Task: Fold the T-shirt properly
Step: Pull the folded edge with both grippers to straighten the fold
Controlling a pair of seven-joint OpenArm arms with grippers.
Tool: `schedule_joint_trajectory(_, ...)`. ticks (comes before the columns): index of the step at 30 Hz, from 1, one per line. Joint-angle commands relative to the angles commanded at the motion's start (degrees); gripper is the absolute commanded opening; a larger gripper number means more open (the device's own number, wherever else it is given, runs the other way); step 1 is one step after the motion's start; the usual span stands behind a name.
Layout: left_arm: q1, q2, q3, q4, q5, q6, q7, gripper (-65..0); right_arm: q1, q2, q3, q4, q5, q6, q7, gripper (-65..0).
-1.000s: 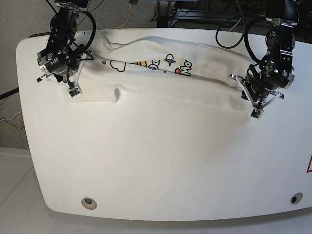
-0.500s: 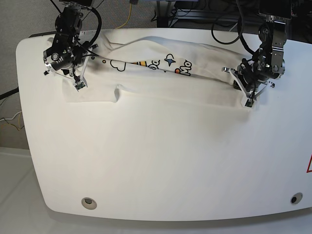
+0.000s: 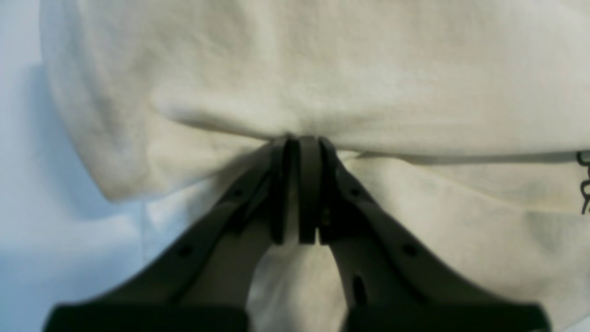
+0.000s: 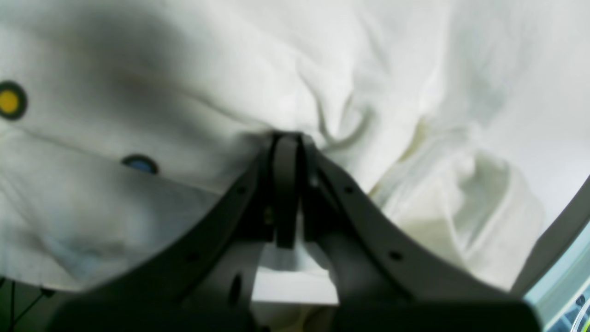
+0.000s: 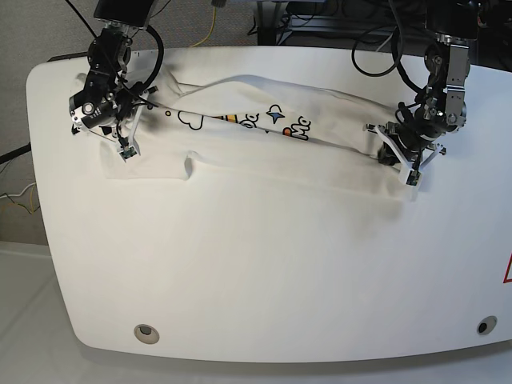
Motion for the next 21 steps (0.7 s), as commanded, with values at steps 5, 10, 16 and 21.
schedule_joint_trajectory(5, -0.35, 0.0, 0.0, 0.0, 2.29, -0.18, 0.0, -62.9, 3.34, 0.0, 0.0, -2.73, 0.0, 0.0, 0.44, -63.7)
schedule_joint_trajectory(10, -1.41, 0.35, 0.0, 0.09, 5.36, -0.26, 0.0, -62.9, 6.68, 0.0, 0.0, -4.75, 0.0, 0.0, 0.53, -63.7)
schedule_joint_trajectory(16, -1.67, 0.35, 0.0, 0.0, 5.98, -0.26, 0.0, -62.9, 10.9, 0.0, 0.0, -8.0, 0.0, 0.0, 1.93, -63.7)
schedule_joint_trajectory(21, -3.6, 0.35, -0.09, -0.09, 7.03, -0.26, 0.0, -62.9, 13.45, 0.0, -0.09, -11.25, 0.0, 0.0, 4.13, -63.7)
